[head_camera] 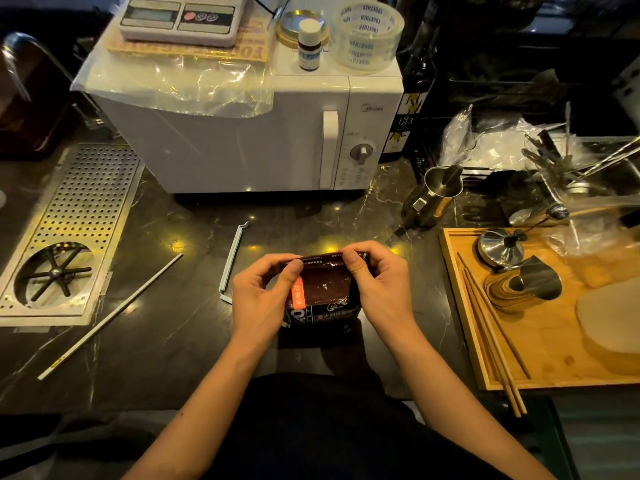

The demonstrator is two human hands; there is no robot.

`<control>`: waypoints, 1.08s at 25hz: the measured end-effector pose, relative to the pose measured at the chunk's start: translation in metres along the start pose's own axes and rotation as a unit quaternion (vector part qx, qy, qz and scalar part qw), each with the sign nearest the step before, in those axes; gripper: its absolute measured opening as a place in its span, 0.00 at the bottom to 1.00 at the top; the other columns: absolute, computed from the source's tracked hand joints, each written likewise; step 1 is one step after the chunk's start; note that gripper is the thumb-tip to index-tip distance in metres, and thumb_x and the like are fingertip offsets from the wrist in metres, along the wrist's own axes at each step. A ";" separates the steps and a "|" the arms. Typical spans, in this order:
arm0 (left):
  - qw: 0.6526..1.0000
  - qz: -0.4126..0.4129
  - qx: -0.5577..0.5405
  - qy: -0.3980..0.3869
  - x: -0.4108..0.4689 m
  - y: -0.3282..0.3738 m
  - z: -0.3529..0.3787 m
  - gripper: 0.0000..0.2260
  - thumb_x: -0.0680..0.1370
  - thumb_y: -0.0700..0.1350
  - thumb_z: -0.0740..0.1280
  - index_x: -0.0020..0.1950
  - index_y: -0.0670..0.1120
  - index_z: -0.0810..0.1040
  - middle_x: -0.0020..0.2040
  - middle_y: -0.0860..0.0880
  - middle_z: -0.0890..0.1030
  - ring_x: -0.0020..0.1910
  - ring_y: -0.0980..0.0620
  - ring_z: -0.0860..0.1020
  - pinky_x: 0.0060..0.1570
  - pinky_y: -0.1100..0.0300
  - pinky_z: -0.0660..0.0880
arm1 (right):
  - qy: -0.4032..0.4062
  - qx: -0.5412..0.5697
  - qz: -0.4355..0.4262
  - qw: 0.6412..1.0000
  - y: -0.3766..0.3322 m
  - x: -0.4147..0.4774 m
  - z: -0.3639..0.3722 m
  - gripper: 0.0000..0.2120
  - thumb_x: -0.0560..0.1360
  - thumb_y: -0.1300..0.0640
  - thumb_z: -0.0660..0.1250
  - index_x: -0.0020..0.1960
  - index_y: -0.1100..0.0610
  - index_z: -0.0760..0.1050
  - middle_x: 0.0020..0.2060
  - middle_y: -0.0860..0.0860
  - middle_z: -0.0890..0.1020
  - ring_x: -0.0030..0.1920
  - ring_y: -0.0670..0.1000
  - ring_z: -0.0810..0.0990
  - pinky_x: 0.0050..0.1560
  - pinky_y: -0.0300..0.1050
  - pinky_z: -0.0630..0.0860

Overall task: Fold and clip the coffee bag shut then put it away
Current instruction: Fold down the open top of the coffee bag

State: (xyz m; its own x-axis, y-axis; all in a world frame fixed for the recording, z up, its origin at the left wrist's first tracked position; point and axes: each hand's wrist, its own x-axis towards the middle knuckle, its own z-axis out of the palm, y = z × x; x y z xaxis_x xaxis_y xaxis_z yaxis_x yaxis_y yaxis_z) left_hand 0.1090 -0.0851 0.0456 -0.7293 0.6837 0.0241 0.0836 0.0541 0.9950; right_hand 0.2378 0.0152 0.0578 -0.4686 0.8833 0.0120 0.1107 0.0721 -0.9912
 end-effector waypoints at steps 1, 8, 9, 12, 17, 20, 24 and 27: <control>1.000 -0.004 -0.003 0.001 0.000 0.000 0.000 0.10 0.75 0.38 0.70 0.43 0.54 0.82 0.39 0.58 0.85 0.42 0.59 0.82 0.46 0.63 0.78 | 0.005 -0.001 0.003 1.000 -0.001 0.000 0.001 0.06 0.77 0.60 0.67 0.44 0.55 0.81 0.37 0.46 0.83 0.41 0.44 0.82 0.43 0.40 0.79; 0.999 -0.015 -0.032 -0.010 0.001 0.004 0.001 0.08 0.77 0.38 0.68 0.45 0.50 0.82 0.39 0.58 0.85 0.41 0.62 0.82 0.42 0.67 0.78 | -0.047 -0.003 -0.005 0.999 -0.002 0.004 -0.009 0.09 0.80 0.62 0.63 0.48 0.52 0.81 0.42 0.45 0.84 0.46 0.44 0.83 0.47 0.38 0.78; 0.999 -0.019 -0.037 -0.017 0.001 0.004 0.001 0.07 0.77 0.39 0.67 0.46 0.50 0.82 0.39 0.58 0.85 0.41 0.61 0.82 0.41 0.67 0.78 | -0.042 -0.007 -0.002 0.999 -0.001 0.003 -0.009 0.10 0.80 0.61 0.62 0.48 0.51 0.81 0.42 0.46 0.84 0.45 0.45 0.83 0.46 0.39 0.78; 0.998 -0.021 -0.050 -0.030 -0.001 0.003 -0.001 0.08 0.79 0.39 0.64 0.48 0.48 0.82 0.41 0.57 0.86 0.42 0.59 0.83 0.40 0.67 0.78 | -0.015 -0.013 0.005 1.000 -0.001 0.002 -0.003 0.11 0.80 0.61 0.63 0.45 0.49 0.80 0.39 0.46 0.83 0.43 0.45 0.82 0.43 0.39 0.78; 0.998 -0.020 -0.049 -0.037 0.000 0.005 -0.003 0.09 0.80 0.39 0.63 0.49 0.48 0.82 0.42 0.58 0.86 0.44 0.60 0.83 0.42 0.68 0.78 | 0.027 0.044 0.022 0.998 0.001 0.002 -0.005 0.04 0.76 0.61 0.69 0.44 0.53 0.80 0.37 0.51 0.84 0.40 0.50 0.84 0.43 0.48 0.82; 0.998 -0.019 -0.042 -0.038 -0.003 0.006 -0.003 0.10 0.81 0.39 0.62 0.50 0.49 0.82 0.42 0.58 0.86 0.44 0.59 0.83 0.42 0.68 0.78 | 0.039 0.045 0.022 0.998 0.004 0.001 -0.009 0.05 0.75 0.63 0.70 0.42 0.56 0.79 0.37 0.58 0.84 0.39 0.52 0.83 0.44 0.50 0.81; 0.999 -0.016 -0.026 -0.037 -0.001 0.008 -0.002 0.06 0.78 0.41 0.66 0.49 0.49 0.83 0.43 0.53 0.86 0.46 0.56 0.84 0.44 0.64 0.79 | 0.035 0.039 0.011 0.999 0.003 0.004 -0.011 0.04 0.75 0.63 0.70 0.42 0.57 0.79 0.38 0.57 0.84 0.41 0.52 0.84 0.44 0.48 0.81; 0.999 -0.020 -0.016 -0.033 0.001 0.008 0.003 0.04 0.74 0.43 0.72 0.47 0.51 0.84 0.44 0.51 0.85 0.48 0.52 0.83 0.47 0.58 0.80 | 0.025 0.032 0.004 0.999 0.002 0.003 -0.010 0.04 0.75 0.63 0.70 0.42 0.56 0.79 0.38 0.54 0.84 0.41 0.51 0.83 0.44 0.50 0.81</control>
State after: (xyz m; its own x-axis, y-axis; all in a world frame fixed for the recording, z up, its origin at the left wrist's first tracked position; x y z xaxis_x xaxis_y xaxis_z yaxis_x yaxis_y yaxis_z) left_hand 0.1109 -0.0813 0.0533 -0.6848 0.7284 -0.0221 0.0321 0.0604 0.9977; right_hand 0.2450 0.0224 0.0575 -0.4235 0.9059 0.0095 0.0571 0.0372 -0.9977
